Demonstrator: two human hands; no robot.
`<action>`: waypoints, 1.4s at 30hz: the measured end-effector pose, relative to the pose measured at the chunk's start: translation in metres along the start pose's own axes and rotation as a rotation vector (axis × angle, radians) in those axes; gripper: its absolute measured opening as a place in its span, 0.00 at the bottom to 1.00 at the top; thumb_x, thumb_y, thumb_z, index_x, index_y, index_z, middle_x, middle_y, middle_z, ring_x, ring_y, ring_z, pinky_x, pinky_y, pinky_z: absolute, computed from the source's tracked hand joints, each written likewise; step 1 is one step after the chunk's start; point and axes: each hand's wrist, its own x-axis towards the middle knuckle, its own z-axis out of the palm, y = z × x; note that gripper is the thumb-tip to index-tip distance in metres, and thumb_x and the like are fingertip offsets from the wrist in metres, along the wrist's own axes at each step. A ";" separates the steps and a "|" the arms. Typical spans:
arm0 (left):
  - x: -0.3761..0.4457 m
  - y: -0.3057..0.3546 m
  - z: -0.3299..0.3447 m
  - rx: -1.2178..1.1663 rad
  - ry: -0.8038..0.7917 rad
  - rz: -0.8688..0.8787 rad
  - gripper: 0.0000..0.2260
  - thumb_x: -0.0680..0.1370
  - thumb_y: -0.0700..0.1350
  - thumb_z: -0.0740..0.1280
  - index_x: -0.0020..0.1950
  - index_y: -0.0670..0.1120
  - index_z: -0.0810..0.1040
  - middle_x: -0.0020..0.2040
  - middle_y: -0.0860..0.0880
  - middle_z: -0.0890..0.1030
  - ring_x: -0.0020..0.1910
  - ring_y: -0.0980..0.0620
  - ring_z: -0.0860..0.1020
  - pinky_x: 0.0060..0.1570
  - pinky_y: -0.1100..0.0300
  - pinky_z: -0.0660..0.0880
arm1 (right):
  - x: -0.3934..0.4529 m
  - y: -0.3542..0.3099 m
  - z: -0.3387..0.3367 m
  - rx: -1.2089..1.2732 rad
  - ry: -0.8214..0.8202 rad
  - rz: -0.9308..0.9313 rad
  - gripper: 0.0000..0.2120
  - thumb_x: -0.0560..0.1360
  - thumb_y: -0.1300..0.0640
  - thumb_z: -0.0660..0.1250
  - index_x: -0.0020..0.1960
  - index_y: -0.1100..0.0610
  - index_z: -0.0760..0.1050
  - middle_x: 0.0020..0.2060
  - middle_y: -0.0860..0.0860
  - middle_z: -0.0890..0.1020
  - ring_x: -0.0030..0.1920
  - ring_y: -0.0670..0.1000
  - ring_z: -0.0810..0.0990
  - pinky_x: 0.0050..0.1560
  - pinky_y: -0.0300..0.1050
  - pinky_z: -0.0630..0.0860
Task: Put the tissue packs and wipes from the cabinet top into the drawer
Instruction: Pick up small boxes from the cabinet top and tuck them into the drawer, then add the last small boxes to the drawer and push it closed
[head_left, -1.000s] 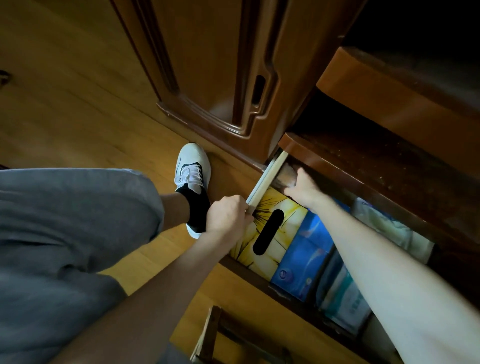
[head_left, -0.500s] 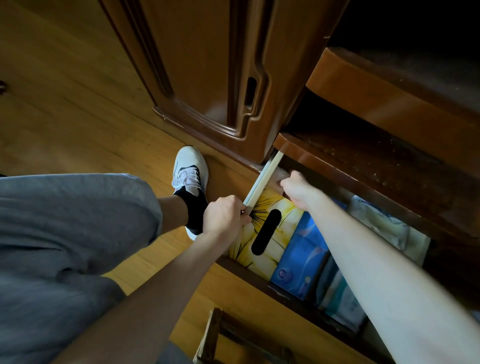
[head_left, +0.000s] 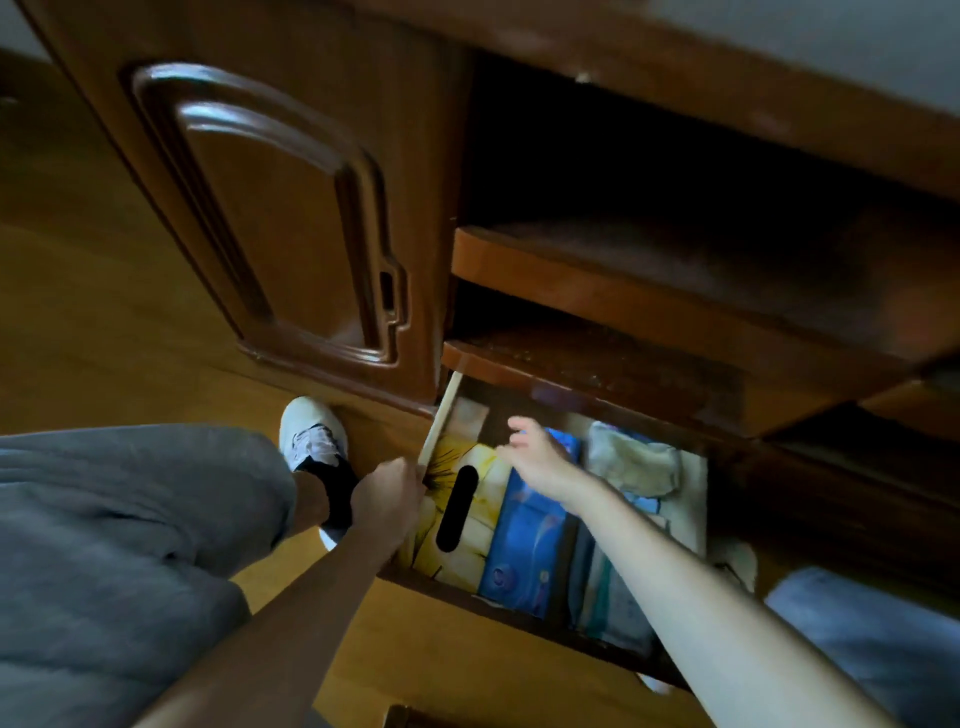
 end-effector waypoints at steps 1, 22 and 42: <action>-0.007 0.006 0.001 0.028 0.024 0.012 0.10 0.82 0.46 0.62 0.59 0.47 0.79 0.54 0.46 0.78 0.49 0.43 0.79 0.42 0.50 0.79 | -0.019 0.004 -0.011 -0.011 -0.037 -0.009 0.28 0.80 0.49 0.68 0.78 0.51 0.65 0.73 0.54 0.73 0.64 0.50 0.77 0.53 0.38 0.72; -0.073 0.300 -0.347 0.080 0.871 0.905 0.10 0.79 0.46 0.65 0.57 0.52 0.83 0.53 0.52 0.82 0.57 0.50 0.78 0.45 0.55 0.78 | -0.275 -0.138 -0.325 -0.299 0.963 -0.645 0.07 0.78 0.52 0.66 0.51 0.40 0.81 0.47 0.36 0.84 0.50 0.39 0.81 0.51 0.44 0.77; 0.209 0.511 -0.365 0.086 0.655 0.762 0.22 0.80 0.54 0.62 0.72 0.49 0.72 0.67 0.47 0.75 0.66 0.45 0.71 0.58 0.51 0.73 | -0.009 -0.251 -0.528 -0.569 1.039 -0.296 0.29 0.78 0.38 0.62 0.76 0.46 0.63 0.75 0.53 0.66 0.74 0.58 0.65 0.65 0.58 0.70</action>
